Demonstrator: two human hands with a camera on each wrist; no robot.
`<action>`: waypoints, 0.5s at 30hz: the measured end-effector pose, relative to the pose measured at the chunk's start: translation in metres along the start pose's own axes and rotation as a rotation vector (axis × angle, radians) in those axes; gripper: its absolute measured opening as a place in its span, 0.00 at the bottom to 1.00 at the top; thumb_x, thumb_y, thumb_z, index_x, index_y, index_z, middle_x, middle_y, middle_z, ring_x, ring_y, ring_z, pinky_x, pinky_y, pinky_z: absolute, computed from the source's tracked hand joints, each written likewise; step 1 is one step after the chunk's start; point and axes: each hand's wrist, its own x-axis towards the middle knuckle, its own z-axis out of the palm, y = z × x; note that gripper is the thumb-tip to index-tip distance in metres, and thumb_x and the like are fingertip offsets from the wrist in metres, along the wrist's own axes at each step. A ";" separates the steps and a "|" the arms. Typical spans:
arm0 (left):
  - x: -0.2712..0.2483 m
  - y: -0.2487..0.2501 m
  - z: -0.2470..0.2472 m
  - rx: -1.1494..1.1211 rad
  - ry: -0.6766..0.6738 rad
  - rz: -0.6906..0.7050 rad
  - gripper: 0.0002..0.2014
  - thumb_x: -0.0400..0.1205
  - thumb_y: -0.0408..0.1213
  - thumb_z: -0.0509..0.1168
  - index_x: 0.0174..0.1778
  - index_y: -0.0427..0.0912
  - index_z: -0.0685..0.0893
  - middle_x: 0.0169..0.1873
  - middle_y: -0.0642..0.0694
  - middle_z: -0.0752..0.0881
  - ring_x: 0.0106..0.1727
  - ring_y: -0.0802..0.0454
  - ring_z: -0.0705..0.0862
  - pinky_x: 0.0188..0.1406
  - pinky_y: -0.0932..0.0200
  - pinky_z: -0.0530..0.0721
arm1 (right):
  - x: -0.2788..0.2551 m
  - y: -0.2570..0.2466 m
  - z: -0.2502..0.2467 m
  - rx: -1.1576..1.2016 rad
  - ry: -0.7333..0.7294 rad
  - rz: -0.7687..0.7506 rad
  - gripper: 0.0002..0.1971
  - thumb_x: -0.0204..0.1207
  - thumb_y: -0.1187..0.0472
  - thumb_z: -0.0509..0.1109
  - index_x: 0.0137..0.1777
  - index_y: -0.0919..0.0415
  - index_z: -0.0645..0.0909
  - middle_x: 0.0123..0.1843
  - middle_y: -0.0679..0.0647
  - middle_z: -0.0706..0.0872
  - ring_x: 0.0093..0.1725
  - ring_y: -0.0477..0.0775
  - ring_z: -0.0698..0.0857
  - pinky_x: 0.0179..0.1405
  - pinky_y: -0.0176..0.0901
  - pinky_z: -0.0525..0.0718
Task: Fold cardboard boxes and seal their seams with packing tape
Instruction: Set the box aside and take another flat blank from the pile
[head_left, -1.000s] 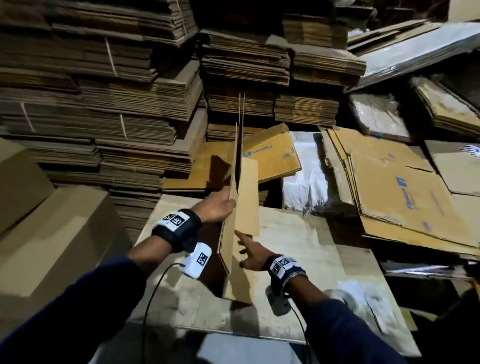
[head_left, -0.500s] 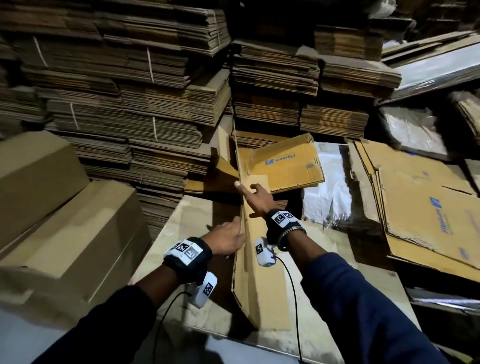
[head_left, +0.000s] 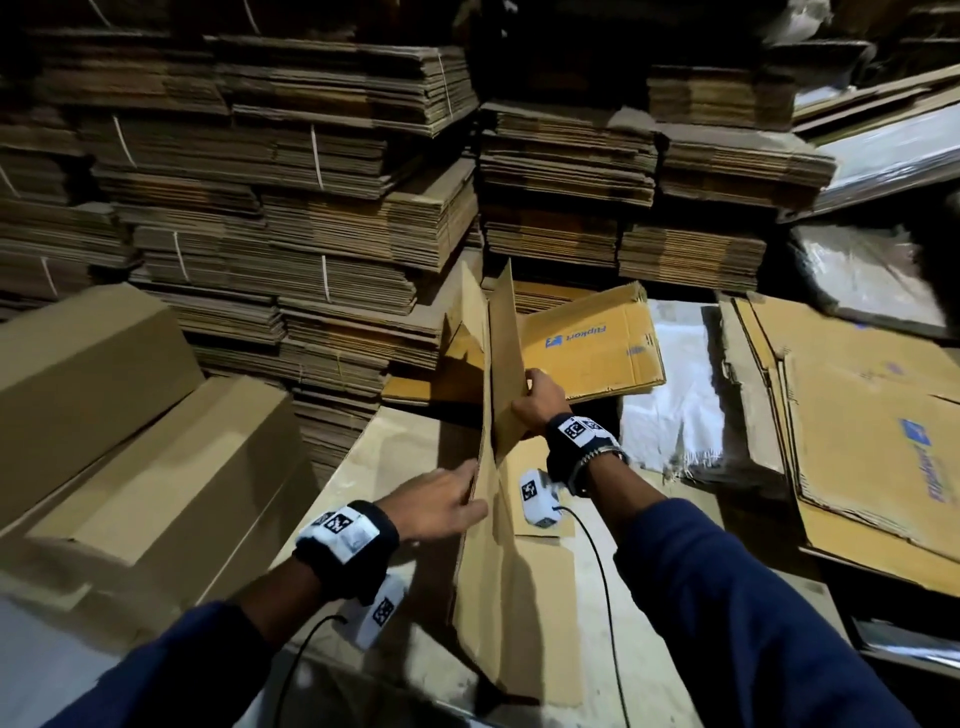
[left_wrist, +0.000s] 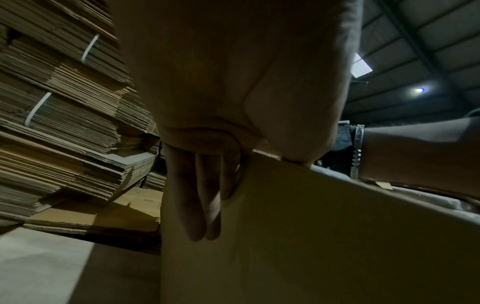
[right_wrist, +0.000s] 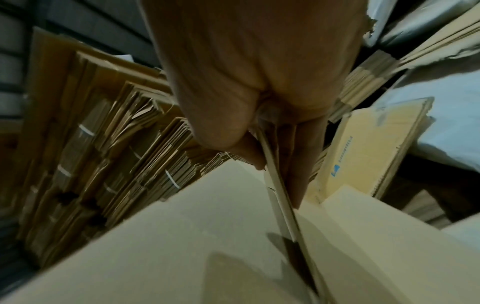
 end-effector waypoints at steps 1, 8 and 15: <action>0.000 0.005 -0.003 0.016 0.003 -0.006 0.37 0.87 0.66 0.57 0.89 0.53 0.58 0.70 0.47 0.86 0.61 0.48 0.89 0.68 0.44 0.86 | 0.000 0.000 -0.001 -0.027 0.014 -0.027 0.24 0.77 0.65 0.72 0.73 0.62 0.76 0.65 0.64 0.87 0.60 0.72 0.88 0.50 0.68 0.92; 0.050 0.004 -0.044 -0.244 0.020 -0.165 0.35 0.91 0.65 0.50 0.83 0.41 0.72 0.76 0.37 0.81 0.64 0.40 0.90 0.61 0.42 0.88 | -0.019 0.022 -0.017 -0.082 0.068 -0.037 0.23 0.75 0.63 0.74 0.70 0.64 0.80 0.65 0.65 0.88 0.62 0.69 0.86 0.58 0.52 0.86; 0.078 0.012 -0.041 -0.320 -0.010 -0.301 0.18 0.89 0.45 0.67 0.65 0.33 0.79 0.53 0.31 0.91 0.37 0.40 0.95 0.28 0.52 0.92 | -0.035 0.052 -0.045 -0.089 0.088 0.040 0.30 0.66 0.58 0.71 0.72 0.59 0.79 0.64 0.65 0.88 0.57 0.68 0.88 0.58 0.62 0.90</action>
